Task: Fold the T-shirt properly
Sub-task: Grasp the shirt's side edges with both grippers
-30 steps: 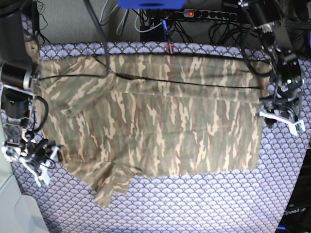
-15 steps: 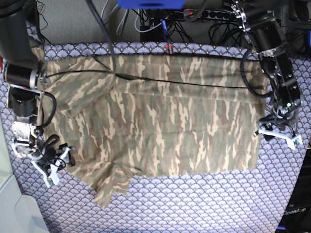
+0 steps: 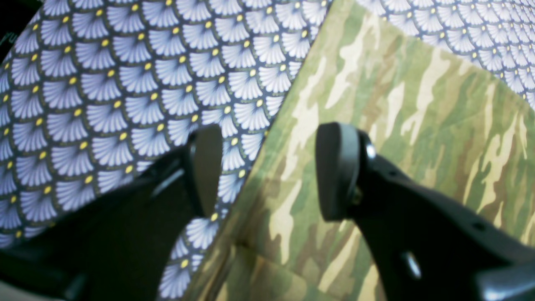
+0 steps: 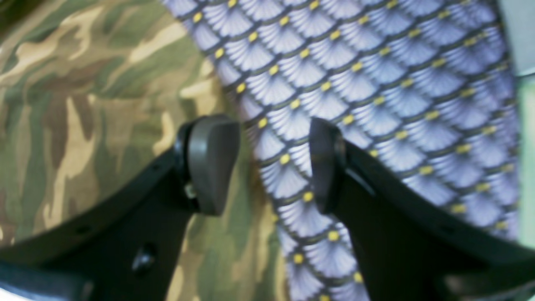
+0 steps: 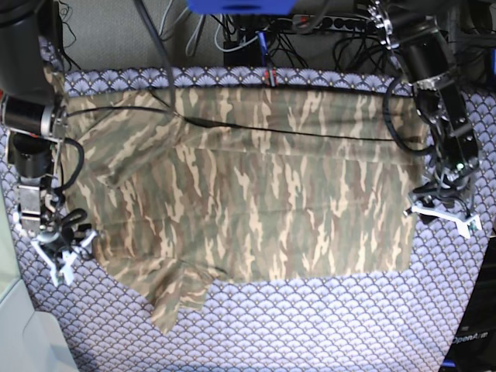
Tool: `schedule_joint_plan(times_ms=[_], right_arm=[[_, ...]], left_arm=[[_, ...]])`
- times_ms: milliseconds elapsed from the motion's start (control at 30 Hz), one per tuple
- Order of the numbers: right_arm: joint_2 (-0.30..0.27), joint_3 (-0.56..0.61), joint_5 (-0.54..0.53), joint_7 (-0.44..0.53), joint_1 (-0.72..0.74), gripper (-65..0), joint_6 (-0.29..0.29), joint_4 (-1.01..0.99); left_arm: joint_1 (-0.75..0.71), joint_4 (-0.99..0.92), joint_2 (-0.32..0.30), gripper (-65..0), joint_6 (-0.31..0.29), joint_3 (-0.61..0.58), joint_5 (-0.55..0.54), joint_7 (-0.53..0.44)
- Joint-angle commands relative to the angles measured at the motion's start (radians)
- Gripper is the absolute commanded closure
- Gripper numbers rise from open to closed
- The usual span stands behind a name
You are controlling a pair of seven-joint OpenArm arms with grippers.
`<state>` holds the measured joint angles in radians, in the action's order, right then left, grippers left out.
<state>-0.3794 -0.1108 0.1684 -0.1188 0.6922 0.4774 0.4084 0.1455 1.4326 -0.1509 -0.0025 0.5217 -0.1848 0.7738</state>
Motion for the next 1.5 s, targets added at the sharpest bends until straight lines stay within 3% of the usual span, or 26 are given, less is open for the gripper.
schedule_joint_plan(times_ms=[0,500,567,733,800,967,1133,1300,1467], right_arm=[[-0.014,-0.003,-0.011,0.037,0.034,-32.2,-0.004,-0.007],[-0.008,0.001,-0.011,0.058,0.033,-30.5,0.001,-0.072],[-0.008,0.001,-0.011,0.057,0.025,-25.8,0.002,-0.072],[-0.011,0.003,-0.011,0.043,0.007,-4.8,0.002,-0.062],[-0.013,0.003,-0.011,0.043,0.007,0.0,0.002,-0.062],[-0.016,-0.002,-0.011,0.043,-0.009,0.0,0.008,0.01],[-0.01,-0.005,-0.011,-0.009,-0.141,0.0,0.097,0.284],[0.017,-0.003,-0.011,-0.04,-0.203,0.0,0.103,0.407],[0.02,-0.005,-0.011,-0.065,-0.207,0.0,0.103,0.404]], left_arm=[[0.015,0.021,-0.006,-35.2,-0.001,0.001,-0.005,-0.02],[-0.004,0.02,-0.013,-35.2,-0.001,0.001,0.0,-0.029],[0.001,0.018,-0.016,-35.2,-0.001,0.001,0.0,-0.029],[0.038,0.009,-0.017,-35.2,0.002,0.001,0.003,-0.029],[0.049,0.009,-0.017,-35.2,0.003,0.001,0.003,-0.029],[0.087,0.009,-0.016,-35.2,0.002,0.001,0.003,-0.03],[0.101,0.007,-0.009,-35.2,0.0,0.002,-0.005,-0.041],[0.161,-0.115,-0.006,-35.2,0.0,-0.018,0.001,-0.153],[0.236,-0.369,-0.036,-35.2,0.005,-0.1,0.003,-0.348]])
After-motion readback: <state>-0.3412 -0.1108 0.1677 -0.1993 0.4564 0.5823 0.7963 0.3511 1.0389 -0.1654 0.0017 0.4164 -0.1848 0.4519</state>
